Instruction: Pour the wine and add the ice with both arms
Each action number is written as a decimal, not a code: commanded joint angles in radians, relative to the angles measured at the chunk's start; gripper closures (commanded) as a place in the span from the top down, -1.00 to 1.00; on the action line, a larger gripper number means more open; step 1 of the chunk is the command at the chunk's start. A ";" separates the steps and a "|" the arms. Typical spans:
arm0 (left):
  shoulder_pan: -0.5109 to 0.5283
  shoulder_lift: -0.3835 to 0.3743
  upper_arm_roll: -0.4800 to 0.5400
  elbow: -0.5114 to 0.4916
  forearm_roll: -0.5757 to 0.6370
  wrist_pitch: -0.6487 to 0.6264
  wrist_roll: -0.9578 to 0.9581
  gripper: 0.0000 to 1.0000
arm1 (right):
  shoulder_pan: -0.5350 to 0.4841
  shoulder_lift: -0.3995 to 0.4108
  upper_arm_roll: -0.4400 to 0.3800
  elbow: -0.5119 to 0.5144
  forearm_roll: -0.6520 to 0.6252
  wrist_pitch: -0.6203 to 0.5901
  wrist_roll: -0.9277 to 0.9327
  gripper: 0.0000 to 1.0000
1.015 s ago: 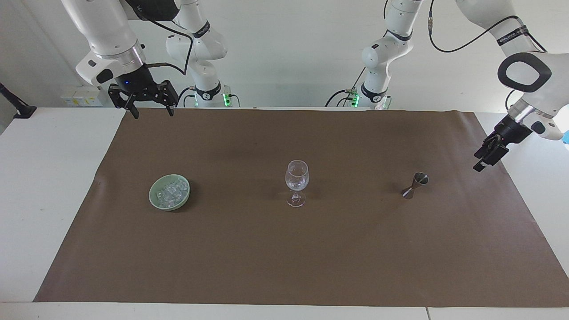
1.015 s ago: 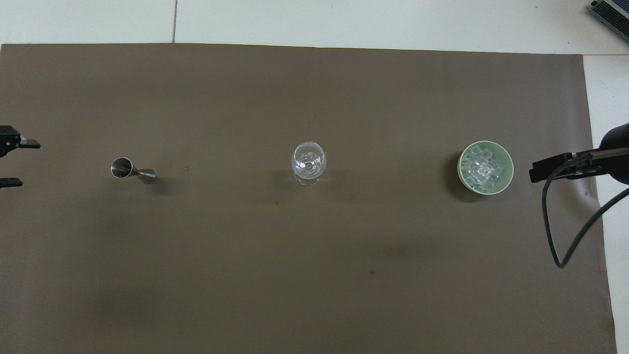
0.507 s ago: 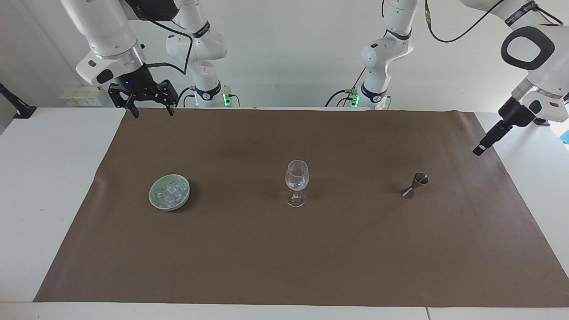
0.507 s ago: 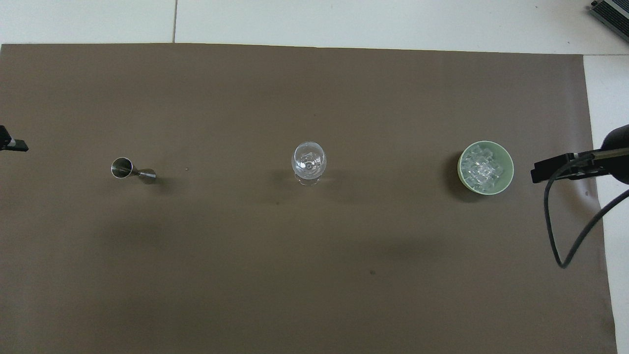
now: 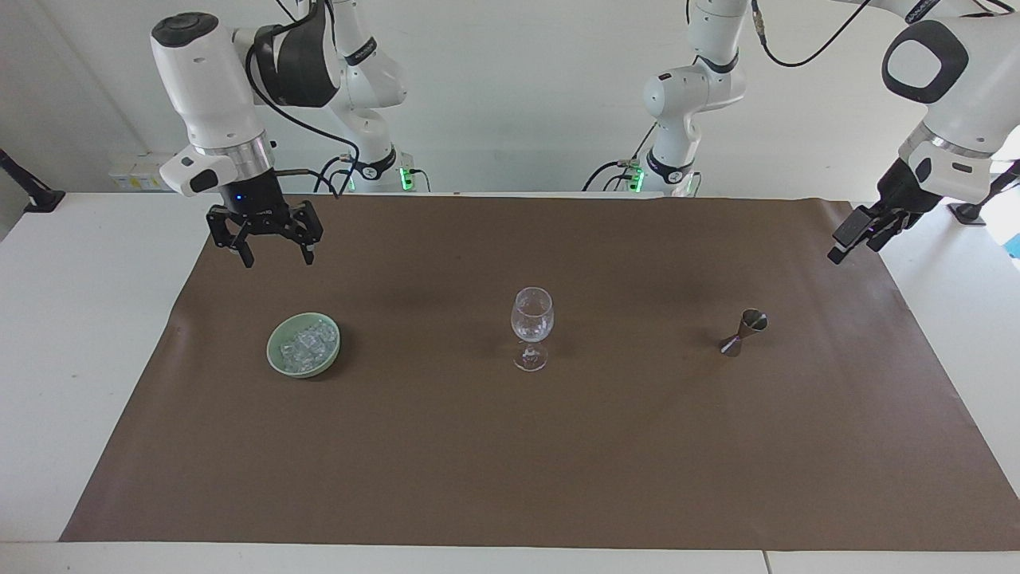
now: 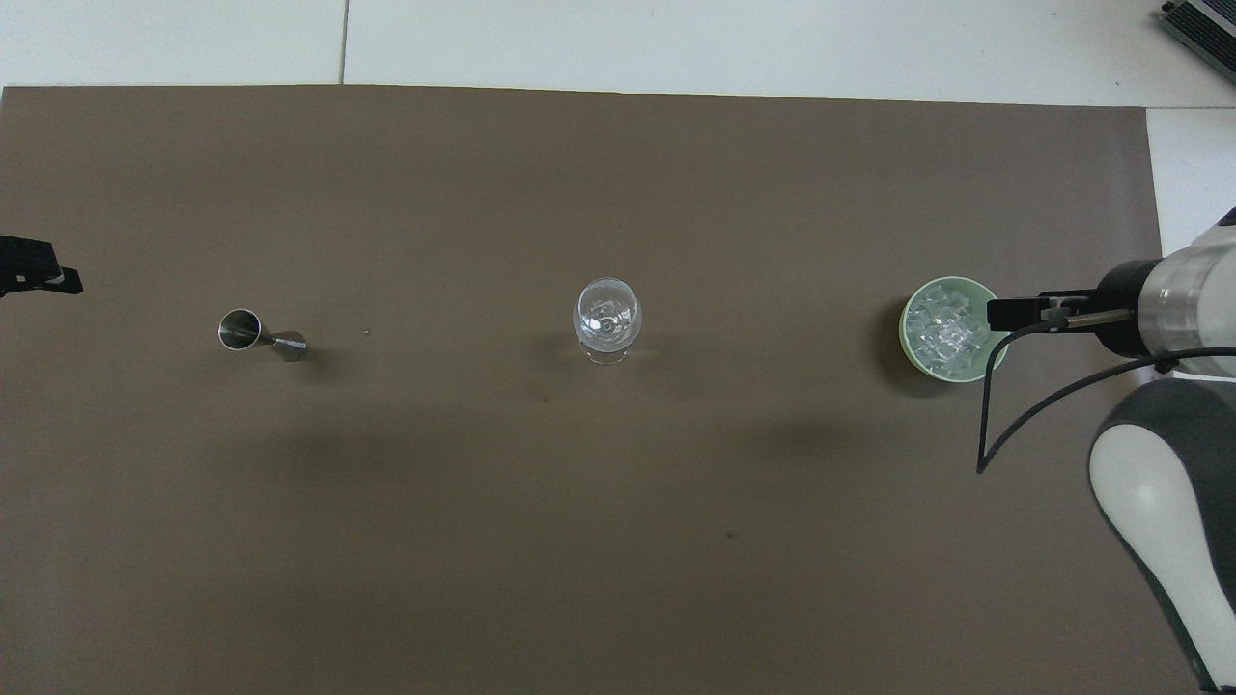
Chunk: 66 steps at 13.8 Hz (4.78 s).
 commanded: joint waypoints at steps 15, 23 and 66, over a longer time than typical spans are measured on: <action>-0.110 -0.071 -0.039 0.072 0.098 -0.265 0.131 1.00 | -0.063 0.267 0.008 -0.128 -0.006 0.344 -0.027 -1.00; -0.104 -0.069 -0.032 0.077 0.090 -0.269 0.176 1.00 | -0.054 0.218 0.009 -0.088 -0.006 0.250 0.016 -1.00; -0.216 -0.097 -0.003 0.029 0.089 -0.269 0.095 1.00 | -0.062 0.218 0.025 -0.203 -0.019 0.384 0.066 -0.28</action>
